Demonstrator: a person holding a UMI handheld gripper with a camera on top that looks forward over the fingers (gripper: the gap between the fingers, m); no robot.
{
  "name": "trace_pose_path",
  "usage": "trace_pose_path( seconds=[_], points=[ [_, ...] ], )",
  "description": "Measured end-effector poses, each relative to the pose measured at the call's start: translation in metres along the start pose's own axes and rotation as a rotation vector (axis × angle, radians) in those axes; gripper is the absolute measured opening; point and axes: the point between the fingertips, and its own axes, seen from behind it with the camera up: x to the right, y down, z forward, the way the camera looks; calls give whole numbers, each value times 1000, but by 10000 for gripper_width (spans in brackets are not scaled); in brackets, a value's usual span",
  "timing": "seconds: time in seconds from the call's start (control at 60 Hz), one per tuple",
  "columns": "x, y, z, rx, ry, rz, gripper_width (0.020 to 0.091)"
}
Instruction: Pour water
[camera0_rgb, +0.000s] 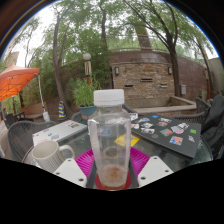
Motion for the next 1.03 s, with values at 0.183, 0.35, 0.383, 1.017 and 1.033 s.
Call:
trace_pose_path(
  seconds=[0.183,0.35,0.383,1.017,1.033],
  points=[
    [8,12,-11,-61,51,-50,688],
    [1,9,-52,-78,96,-42,834],
    [4,8,-66,-85,94,-29,834],
    [-24,-23,-350,-37,127,41,828],
    [-24,-23,-353,-36,124,38,830]
  ],
)
